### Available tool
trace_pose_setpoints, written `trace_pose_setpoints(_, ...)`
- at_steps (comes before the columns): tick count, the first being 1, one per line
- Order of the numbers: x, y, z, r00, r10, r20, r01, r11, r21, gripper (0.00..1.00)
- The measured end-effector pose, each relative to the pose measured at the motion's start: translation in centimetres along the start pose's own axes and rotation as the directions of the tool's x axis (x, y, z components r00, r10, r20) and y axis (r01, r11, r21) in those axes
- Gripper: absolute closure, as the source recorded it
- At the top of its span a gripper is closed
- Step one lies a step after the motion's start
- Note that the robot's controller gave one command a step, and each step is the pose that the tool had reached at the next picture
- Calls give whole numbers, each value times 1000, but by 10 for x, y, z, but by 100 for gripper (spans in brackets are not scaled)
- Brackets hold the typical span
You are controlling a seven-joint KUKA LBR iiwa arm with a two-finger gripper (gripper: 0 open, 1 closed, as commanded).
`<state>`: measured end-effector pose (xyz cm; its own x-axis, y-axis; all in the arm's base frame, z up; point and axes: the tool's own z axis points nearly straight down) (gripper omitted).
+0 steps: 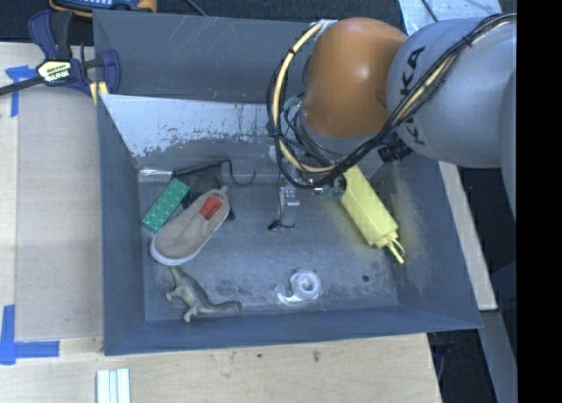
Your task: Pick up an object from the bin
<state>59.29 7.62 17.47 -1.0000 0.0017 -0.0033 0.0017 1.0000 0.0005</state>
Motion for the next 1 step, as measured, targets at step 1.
trace_pose_setpoints(1, -24, 17, 46, 1000, -19, 6, 19, 1000, 0, 0)
